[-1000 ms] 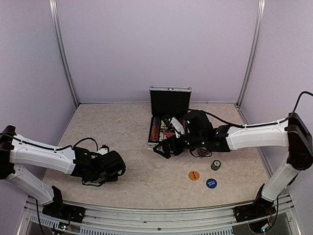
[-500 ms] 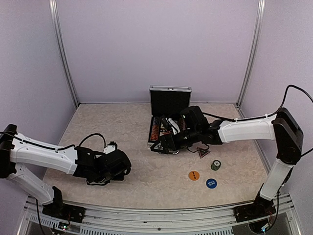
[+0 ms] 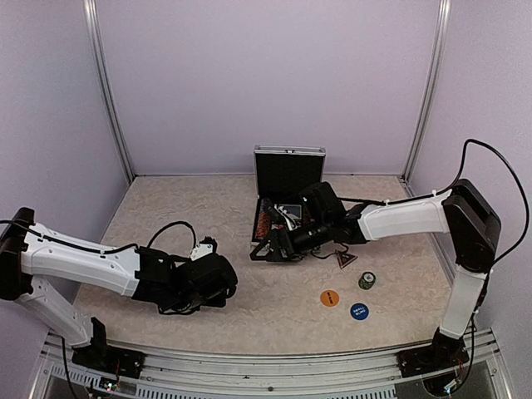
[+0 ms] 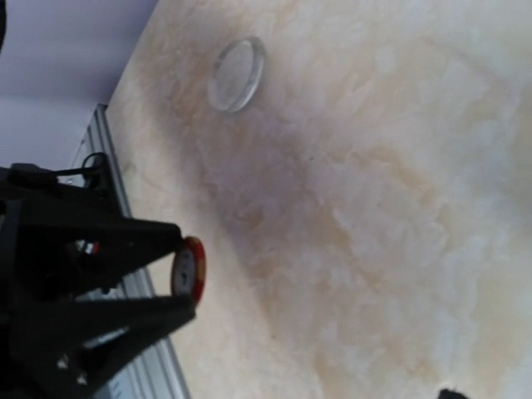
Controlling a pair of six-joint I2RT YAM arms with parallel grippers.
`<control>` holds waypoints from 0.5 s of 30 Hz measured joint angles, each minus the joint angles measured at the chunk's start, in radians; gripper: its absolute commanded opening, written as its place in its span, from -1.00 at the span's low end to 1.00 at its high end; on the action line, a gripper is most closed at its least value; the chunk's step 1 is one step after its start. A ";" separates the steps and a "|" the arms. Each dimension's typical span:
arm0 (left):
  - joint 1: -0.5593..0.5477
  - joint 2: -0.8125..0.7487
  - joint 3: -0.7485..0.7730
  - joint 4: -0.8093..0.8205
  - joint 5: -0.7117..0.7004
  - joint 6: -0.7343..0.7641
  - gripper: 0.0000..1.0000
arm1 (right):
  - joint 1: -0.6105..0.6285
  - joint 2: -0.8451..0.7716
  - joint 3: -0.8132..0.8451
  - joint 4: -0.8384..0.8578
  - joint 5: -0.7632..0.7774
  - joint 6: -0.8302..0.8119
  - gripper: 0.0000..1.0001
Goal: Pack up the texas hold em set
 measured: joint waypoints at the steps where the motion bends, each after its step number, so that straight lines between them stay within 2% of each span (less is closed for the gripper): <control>1: -0.005 0.003 0.005 0.000 0.000 0.001 -0.16 | 0.000 0.001 0.000 0.001 -0.007 0.004 0.73; 15: -0.066 0.055 0.074 0.002 0.000 0.003 -0.17 | 0.002 0.065 0.036 0.013 -0.105 0.077 0.60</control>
